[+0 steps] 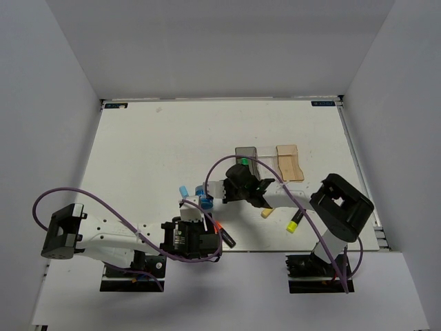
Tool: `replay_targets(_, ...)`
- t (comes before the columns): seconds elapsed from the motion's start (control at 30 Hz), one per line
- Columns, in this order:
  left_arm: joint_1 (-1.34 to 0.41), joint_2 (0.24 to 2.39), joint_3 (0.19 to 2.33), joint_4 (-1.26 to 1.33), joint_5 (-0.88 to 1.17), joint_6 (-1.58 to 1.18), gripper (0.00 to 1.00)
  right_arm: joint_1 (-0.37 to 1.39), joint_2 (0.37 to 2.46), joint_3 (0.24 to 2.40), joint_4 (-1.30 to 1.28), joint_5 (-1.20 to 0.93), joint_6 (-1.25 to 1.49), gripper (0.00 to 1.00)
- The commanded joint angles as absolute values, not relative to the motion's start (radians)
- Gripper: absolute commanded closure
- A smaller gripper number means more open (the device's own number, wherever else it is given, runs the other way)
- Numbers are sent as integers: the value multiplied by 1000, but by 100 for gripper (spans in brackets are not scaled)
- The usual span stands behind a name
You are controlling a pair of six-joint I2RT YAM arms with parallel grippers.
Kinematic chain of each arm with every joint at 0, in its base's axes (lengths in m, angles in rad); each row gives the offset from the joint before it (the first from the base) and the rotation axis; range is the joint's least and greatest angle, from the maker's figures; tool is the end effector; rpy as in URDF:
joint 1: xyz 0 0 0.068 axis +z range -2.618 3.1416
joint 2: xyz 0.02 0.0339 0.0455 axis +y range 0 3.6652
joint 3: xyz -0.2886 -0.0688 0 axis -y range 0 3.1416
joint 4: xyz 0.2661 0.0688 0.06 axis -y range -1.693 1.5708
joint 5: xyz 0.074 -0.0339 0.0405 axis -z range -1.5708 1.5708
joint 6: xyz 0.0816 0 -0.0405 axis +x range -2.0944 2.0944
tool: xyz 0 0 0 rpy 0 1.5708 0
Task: Sort the stationery into containers
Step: Grab a piece of stationery with the right arm
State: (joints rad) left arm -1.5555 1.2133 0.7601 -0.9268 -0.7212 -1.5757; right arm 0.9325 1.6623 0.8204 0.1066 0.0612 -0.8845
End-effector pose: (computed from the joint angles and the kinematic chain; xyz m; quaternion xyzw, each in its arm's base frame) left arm 0.0571 -0.2093 0.1885 -0.0430 0.9310 -0.0873 0.3517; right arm 0.2326 0.3051 0.1381 -0.7128 0.5716 -0.0182 0.4061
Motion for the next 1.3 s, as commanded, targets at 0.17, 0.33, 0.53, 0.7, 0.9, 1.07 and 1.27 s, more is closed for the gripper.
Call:
replay_targets(0.17, -1566, 1189, 758, -924, -733, -1611, 19, 934, 1612, 802, -64, -21, -948, 100)
replay_targets(0.33, -1568, 1198, 767, -922, -735, -1603, 19, 939, 1545, 802, -196, -95, -933, 100)
replay_targets(0.53, -1572, 1212, 781, -923, -738, -1600, 19, 940, 1441, 833, -383, -207, -870, 100)
replay_targets(0.7, -1574, 1226, 796, -919, -736, -1585, 19, 931, 1391, 822, -393, -177, -913, 75)
replay_targets(0.9, -1580, 1241, 813, -919, -736, -1578, 19, 908, 1331, 801, -460, -304, -1252, 49)
replay_targets(1.07, -1588, 1243, 813, -933, -745, -1598, 19, 873, 1423, 854, -560, -371, -1489, 48)
replay_targets(1.27, -1597, 1220, 790, -945, -756, -1621, 19, 844, 1511, 936, -675, -396, -1663, 48)
